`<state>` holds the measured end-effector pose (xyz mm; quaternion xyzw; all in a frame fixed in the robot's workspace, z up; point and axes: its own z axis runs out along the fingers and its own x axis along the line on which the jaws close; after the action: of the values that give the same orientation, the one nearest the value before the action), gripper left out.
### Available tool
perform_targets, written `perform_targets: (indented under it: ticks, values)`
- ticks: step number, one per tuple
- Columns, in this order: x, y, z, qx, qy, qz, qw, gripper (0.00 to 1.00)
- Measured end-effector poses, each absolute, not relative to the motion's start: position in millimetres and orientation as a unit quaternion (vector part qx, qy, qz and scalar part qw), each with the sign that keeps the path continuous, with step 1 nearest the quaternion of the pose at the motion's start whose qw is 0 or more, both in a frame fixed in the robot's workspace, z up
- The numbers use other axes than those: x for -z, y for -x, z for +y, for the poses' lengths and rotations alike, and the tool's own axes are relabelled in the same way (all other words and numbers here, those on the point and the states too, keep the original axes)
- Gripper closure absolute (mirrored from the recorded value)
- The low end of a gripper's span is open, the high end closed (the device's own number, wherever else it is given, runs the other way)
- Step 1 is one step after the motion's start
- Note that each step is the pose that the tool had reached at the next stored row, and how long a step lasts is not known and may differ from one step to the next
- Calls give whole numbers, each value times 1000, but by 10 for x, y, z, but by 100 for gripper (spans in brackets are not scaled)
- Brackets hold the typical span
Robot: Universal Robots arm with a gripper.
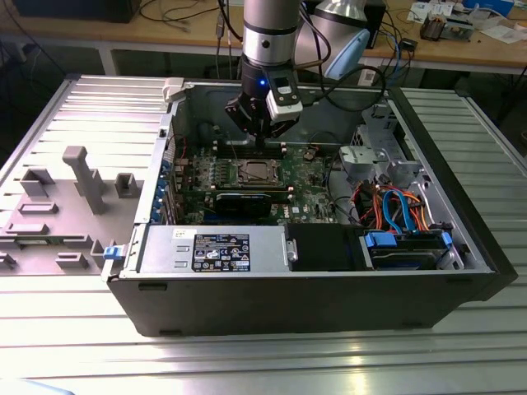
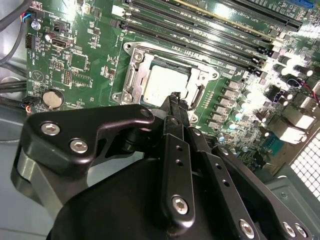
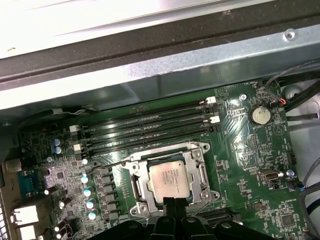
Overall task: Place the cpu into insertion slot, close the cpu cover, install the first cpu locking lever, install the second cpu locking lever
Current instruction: 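Install the first cpu locking lever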
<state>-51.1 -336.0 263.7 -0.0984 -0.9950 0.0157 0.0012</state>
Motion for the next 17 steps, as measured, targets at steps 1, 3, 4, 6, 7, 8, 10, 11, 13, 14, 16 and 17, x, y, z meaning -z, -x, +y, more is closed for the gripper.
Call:
perform_targets:
  ticks: [1,3,4,6,7,8,10,11,13,14,16,17]
  values:
    - [-2637,511,-3360,-16,97,-995,1,89]
    - [-2637,511,-3360,-16,95,-995,1,89]
    - [-2637,511,-3360,-16,94,-995,1,89]
    - [-2637,511,-3360,-16,93,-996,1,89]
    - [-2637,511,-3360,-16,92,-996,1,89]
    - [-2637,511,-3360,-16,91,-996,1,89]
    - [-2637,511,-3360,-16,88,-996,1,89]
    - [-2637,511,-3360,-16,87,-996,1,89]
    - [-2637,511,-3360,-16,84,-996,1,89]
    - [-2637,511,-3360,-16,84,-996,1,89]
    - [-2637,511,-3360,-16,82,-996,1,89]
    - [-2637,511,-3360,-16,82,-997,1,89]
